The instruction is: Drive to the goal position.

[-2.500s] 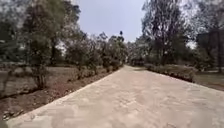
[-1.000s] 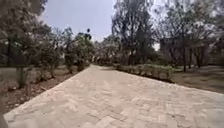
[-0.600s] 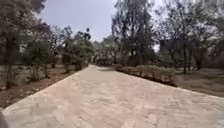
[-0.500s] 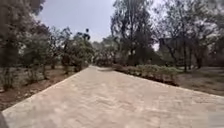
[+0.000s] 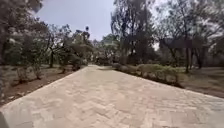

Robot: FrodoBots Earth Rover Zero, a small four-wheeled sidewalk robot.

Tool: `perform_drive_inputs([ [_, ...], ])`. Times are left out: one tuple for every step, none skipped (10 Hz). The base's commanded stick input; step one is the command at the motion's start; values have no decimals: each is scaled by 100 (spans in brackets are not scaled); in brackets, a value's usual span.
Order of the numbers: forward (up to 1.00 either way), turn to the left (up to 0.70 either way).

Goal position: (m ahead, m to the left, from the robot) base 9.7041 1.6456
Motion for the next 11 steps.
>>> perform_drive_inputs([
  [70,0],
  [70,0],
  [70,33],
  [70,34],
  [70,35],
  [70,35],
  [70,0],
  [70,0],
  [70,0],
  [70,0],
  [70,0],
])
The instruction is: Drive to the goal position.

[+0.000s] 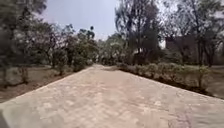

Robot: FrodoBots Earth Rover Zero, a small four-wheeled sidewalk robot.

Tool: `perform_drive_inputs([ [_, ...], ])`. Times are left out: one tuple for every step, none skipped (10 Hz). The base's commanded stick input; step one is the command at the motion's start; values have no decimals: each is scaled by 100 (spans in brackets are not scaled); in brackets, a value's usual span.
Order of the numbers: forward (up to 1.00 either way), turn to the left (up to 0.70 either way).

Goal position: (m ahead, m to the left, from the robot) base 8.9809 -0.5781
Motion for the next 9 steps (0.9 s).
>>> perform_drive_inputs([
  [70,0],
  [70,0],
  [70,0],
  [70,0],
  [70,0],
  [70,0],
  [70,0],
  [70,0],
  [70,0],
])
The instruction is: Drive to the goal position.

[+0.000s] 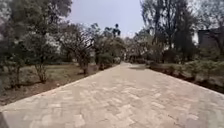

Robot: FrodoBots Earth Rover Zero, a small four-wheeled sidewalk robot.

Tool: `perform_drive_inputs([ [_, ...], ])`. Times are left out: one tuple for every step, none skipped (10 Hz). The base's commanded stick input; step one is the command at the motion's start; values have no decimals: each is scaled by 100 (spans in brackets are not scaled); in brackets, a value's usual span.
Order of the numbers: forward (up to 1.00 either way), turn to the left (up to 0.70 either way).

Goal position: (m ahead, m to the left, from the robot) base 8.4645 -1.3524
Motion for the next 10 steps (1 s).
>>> perform_drive_inputs([
  [70,0],
  [70,0],
  [70,0],
  [70,-15],
  [70,-33],
  [70,-6],
  [70,-1],
  [70,0],
  [70,0],
  [70,0],
])
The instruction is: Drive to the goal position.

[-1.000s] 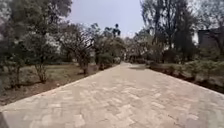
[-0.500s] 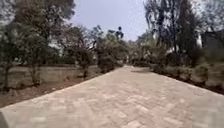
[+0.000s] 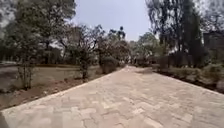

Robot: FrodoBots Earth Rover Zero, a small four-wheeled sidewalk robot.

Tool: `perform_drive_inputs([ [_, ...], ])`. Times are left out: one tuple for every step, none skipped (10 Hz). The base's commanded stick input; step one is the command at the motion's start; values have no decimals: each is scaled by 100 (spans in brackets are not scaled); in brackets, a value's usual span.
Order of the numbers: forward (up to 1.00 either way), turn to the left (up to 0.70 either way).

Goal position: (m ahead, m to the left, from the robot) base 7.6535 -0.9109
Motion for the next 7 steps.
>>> perform_drive_inputs([
  [70,0],
  [70,0],
  [70,0],
  [70,0],
  [70,0],
  [70,0],
  [70,0],
])
